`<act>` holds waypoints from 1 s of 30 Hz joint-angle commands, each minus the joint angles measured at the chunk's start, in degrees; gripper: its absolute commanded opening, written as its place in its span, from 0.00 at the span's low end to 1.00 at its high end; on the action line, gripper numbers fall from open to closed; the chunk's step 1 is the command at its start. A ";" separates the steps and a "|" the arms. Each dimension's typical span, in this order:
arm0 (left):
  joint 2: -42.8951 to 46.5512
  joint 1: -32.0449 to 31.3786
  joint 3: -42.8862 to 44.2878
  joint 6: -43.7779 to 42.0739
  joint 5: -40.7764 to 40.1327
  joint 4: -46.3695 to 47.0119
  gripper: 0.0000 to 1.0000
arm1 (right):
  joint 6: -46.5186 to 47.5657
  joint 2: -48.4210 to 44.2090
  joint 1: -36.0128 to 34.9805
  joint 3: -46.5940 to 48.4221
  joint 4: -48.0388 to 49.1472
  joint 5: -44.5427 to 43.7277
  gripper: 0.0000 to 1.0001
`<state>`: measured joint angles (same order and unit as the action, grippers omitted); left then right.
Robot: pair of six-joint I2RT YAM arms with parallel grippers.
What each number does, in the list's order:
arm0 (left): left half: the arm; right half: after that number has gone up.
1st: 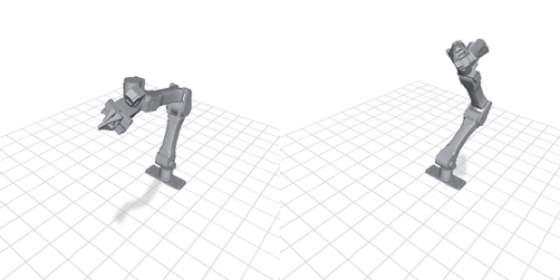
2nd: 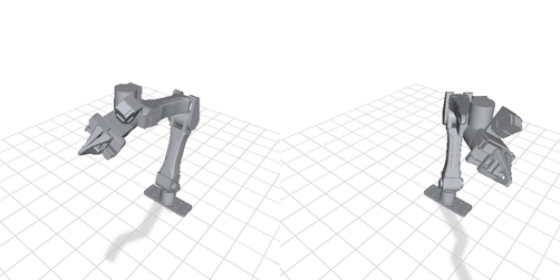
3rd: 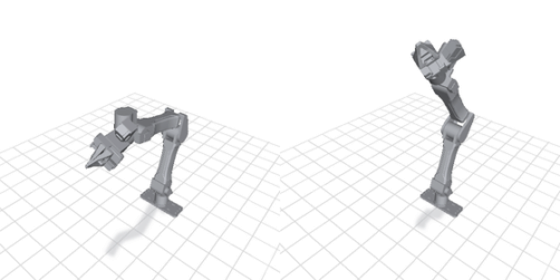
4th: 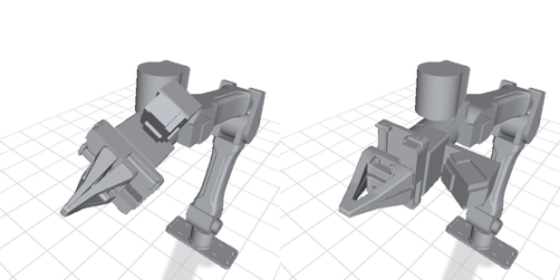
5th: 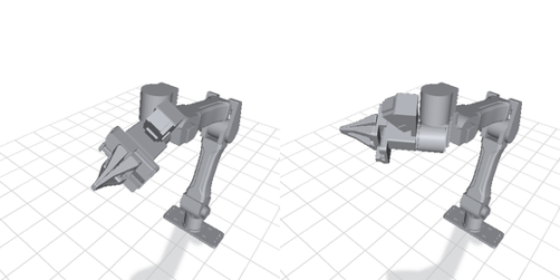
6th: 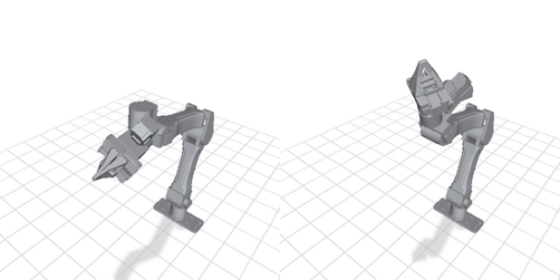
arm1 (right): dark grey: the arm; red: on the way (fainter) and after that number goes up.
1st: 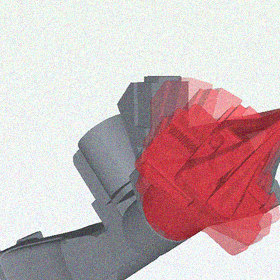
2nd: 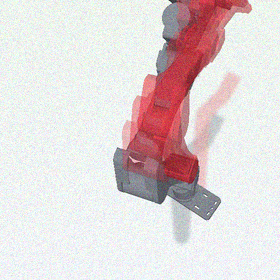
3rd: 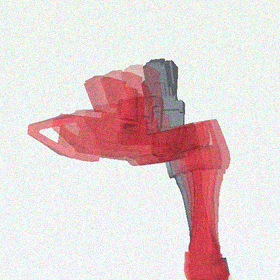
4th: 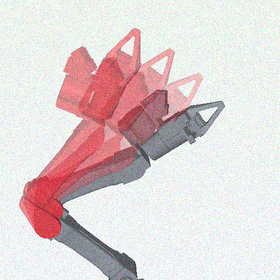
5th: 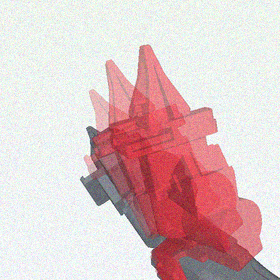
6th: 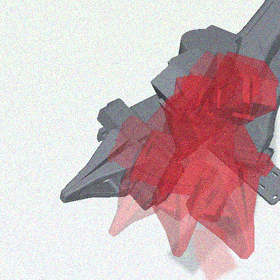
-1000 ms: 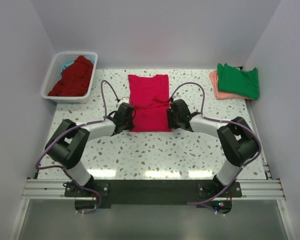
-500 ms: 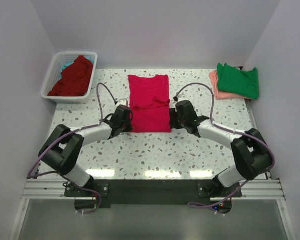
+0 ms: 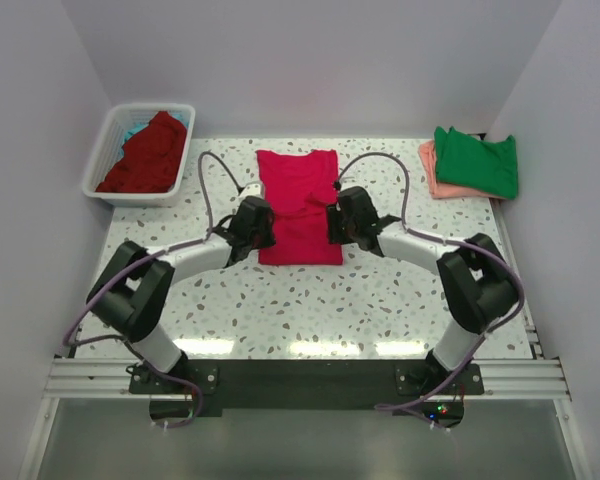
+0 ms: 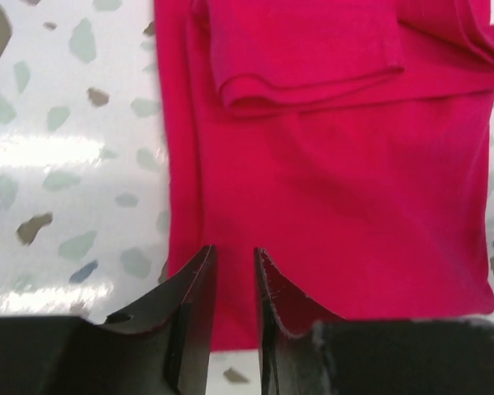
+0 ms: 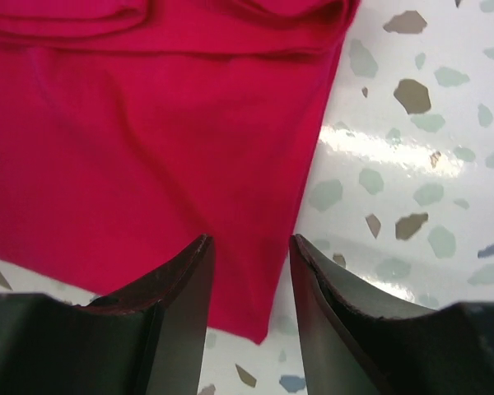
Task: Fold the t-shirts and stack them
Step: Fold the tshirt
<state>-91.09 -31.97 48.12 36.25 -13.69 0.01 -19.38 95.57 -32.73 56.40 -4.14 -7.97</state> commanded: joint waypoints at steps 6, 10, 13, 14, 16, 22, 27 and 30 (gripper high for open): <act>-13.31 0.06 14.18 -2.94 -2.65 3.86 0.28 | 3.99 11.21 -0.40 15.03 1.33 -0.12 0.45; -16.13 -0.03 17.53 -3.38 -3.53 3.59 0.28 | 5.40 14.55 -0.40 18.21 0.89 -1.26 0.45; -18.68 0.06 21.04 -3.82 -4.23 2.46 0.28 | 5.93 17.01 -0.49 20.23 0.80 -1.70 0.45; -19.99 0.06 21.83 -3.91 -4.50 1.93 0.27 | 6.02 17.71 -0.40 21.02 0.72 -1.70 0.45; -20.97 0.06 23.15 -4.08 -5.20 1.48 0.27 | 6.10 19.21 -0.49 21.82 0.89 -1.96 0.44; -23.34 0.59 25.97 -5.31 -7.04 1.57 0.27 | 7.07 22.73 -0.40 25.59 0.72 -3.54 0.44; -25.19 1.20 28.26 -6.72 -9.86 1.57 0.27 | 8.30 25.45 -0.40 30.60 0.19 -6.18 0.44; -24.58 1.55 28.52 -7.24 -11.79 2.97 0.27 | 8.65 26.86 -0.23 33.06 0.45 -8.29 0.44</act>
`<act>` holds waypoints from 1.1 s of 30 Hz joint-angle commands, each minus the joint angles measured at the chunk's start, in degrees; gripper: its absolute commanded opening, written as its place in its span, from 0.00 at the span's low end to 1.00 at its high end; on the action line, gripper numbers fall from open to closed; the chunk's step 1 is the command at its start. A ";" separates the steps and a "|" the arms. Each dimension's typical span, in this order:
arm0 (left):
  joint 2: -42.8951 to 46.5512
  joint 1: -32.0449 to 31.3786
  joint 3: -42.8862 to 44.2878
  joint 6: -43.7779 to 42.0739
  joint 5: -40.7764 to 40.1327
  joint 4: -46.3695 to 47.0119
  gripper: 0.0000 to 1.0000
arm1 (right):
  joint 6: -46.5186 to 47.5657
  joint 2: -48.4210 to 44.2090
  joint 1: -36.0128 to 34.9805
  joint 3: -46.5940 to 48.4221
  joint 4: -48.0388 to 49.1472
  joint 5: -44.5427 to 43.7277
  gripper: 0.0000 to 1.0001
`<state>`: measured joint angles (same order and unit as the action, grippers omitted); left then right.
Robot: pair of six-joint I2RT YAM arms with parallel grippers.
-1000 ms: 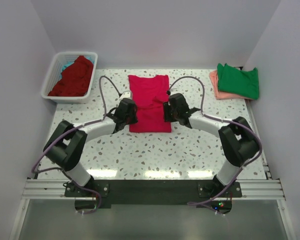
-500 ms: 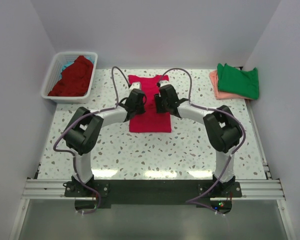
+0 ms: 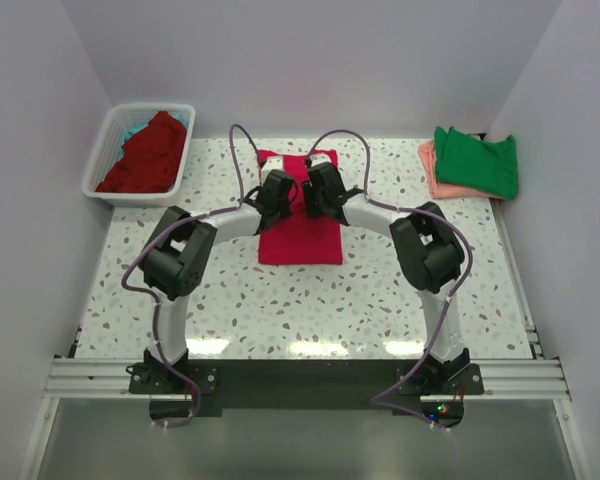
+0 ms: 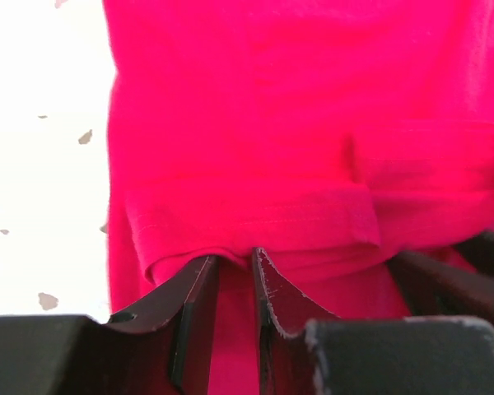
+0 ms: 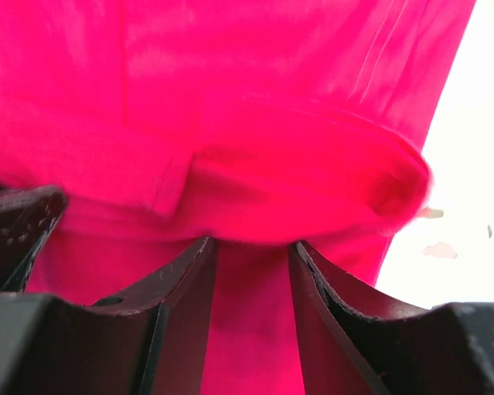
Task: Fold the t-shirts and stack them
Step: Fold the tshirt
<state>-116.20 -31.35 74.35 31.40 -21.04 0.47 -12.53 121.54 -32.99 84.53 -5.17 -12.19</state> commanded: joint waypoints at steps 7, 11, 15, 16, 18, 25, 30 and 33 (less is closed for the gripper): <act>4.84 1.21 -1.73 -4.06 -8.14 11.73 0.26 | 1.72 4.15 0.65 10.03 1.65 -6.36 0.44; 10.72 1.21 -7.45 -5.29 -8.67 20.52 0.27 | 1.81 6.43 1.00 13.46 1.22 -7.24 0.44; 13.63 1.12 -10.27 -5.64 -9.20 22.12 0.27 | 1.37 9.41 1.53 16.89 0.77 -8.46 0.44; 13.98 1.12 -10.45 -6.17 -8.41 22.03 0.28 | 1.29 9.94 1.62 18.37 0.51 -8.38 0.44; 13.90 1.12 -10.19 -6.70 -5.79 20.55 0.28 | 1.02 11.00 2.14 20.14 -0.01 -8.38 0.44; 12.66 1.12 -9.31 -4.08 -2.16 13.08 0.28 | 0.67 8.74 2.93 20.34 -1.51 -9.87 0.44; 18.46 1.12 -16.49 0.68 -1.47 8.33 0.30 | -1.25 -1.72 3.46 10.50 -3.62 -11.54 0.47; 22.77 1.21 -20.80 3.49 1.68 5.43 0.32 | -3.02 -9.89 3.46 1.71 -4.32 -13.04 0.56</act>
<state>-100.12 -30.44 58.24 30.04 -22.68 10.48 -12.78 124.81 -29.87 92.64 -8.19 -21.67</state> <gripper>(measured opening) 0.310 0.525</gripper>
